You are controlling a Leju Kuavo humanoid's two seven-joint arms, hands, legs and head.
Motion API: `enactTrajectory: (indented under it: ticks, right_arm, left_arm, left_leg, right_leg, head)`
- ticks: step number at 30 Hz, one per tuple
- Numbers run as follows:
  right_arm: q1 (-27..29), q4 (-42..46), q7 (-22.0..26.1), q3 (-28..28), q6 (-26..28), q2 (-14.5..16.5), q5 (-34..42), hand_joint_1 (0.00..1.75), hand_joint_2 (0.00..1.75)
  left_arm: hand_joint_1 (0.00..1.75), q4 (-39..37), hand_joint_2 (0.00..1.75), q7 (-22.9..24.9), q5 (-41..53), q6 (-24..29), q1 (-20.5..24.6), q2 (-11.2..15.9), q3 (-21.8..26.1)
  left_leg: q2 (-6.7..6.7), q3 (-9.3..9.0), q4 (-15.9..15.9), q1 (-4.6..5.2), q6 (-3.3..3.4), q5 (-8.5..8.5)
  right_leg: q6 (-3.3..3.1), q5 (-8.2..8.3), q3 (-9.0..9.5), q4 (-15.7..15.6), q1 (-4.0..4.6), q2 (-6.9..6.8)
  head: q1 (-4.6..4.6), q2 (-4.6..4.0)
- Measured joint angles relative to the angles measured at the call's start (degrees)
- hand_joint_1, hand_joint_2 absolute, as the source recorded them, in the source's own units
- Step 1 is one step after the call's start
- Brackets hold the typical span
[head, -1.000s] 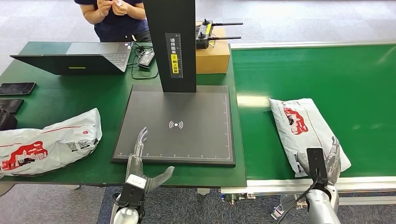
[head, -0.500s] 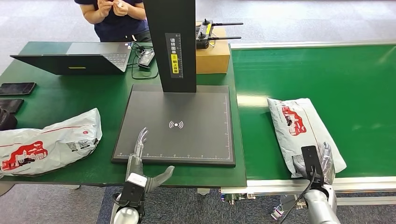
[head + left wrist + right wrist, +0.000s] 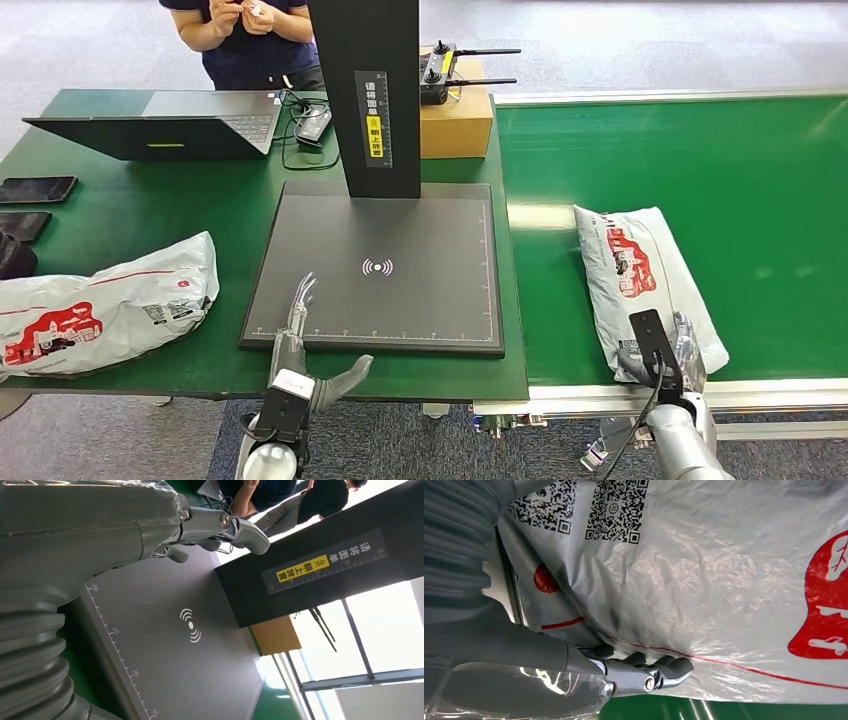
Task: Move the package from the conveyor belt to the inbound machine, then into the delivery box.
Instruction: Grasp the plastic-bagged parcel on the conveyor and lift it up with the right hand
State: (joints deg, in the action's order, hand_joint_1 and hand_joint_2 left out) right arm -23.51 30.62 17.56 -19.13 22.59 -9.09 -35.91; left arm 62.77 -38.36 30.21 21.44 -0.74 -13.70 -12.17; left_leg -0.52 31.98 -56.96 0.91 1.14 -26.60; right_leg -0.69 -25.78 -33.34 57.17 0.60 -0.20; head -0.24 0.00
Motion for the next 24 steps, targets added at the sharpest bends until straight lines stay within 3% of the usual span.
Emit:
enactTrajectory:
  ticks: [12, 14, 15, 18, 19, 24]
  right_arm:
    - [-2.30, -2.54, -2.72, 0.62, -1.10, 0.00, -2.43, 0.00, 1.75]
    - [-2.48, -2.88, -2.64, 0.73, -1.00, 0.00, -2.54, 0.11, 1.75]
    - [-2.56, -3.04, -2.58, 0.77, -0.93, 0.00, -2.62, 0.27, 1.75]
    - [-2.71, -3.39, -2.46, 0.91, -0.59, 0.02, -2.99, 1.13, 1.75]
    - [-2.74, -3.48, -2.46, 0.99, -0.37, 0.03, -3.13, 1.31, 1.75]
    - [-3.08, -3.72, -2.48, 1.21, 0.32, 0.03, -3.56, 1.40, 1.75]
  left_arm:
    - [0.00, 0.00, 1.75, -0.06, 0.03, 0.67, 0.00, -0.02, 0.49]
    - [0.00, 0.00, 1.75, 0.00, 0.06, 0.68, 0.00, -0.02, 0.56]
    - [0.00, 0.00, 1.75, 0.02, 0.08, 0.68, 0.00, -0.03, 0.59]
    - [0.00, 0.00, 1.75, 0.10, 0.15, 0.67, 0.00, -0.11, 0.72]
    - [0.00, 0.00, 1.75, 0.11, 0.20, 0.67, 0.00, -0.14, 0.75]
    - [0.00, 0.00, 1.75, 0.15, 0.44, 0.51, 0.00, -0.17, 0.87]
  left_leg:
    - [0.00, -0.19, 0.00, 0.00, 0.01, 0.00]
    - [0.00, -0.21, 0.00, 0.00, 0.01, 0.01]
    - [0.00, -0.22, 0.00, 0.00, 0.01, 0.01]
    - [0.00, -0.24, -0.01, 0.00, 0.01, 0.01]
    - [0.00, -0.24, -0.01, 0.00, 0.02, 0.01]
    - [-0.01, -0.26, -0.01, 0.00, 0.01, 0.01]
  right_leg:
    - [0.03, 0.03, 0.20, 0.00, -0.01, 0.01]
    - [0.03, 0.03, 0.23, 0.00, -0.01, 0.01]
    - [0.03, 0.04, 0.24, 0.00, -0.01, 0.01]
    - [0.04, 0.04, 0.26, 0.00, -0.01, 0.01]
    - [0.04, 0.04, 0.26, 0.00, -0.01, 0.00]
    - [0.03, 0.04, 0.26, 0.00, -0.01, 0.02]
  head:
    - [0.00, 0.00]
    - [0.00, 0.00]
    - [0.00, 0.00]
    - [0.00, 0.00]
    - [0.00, 0.00]
    - [0.00, 0.00]
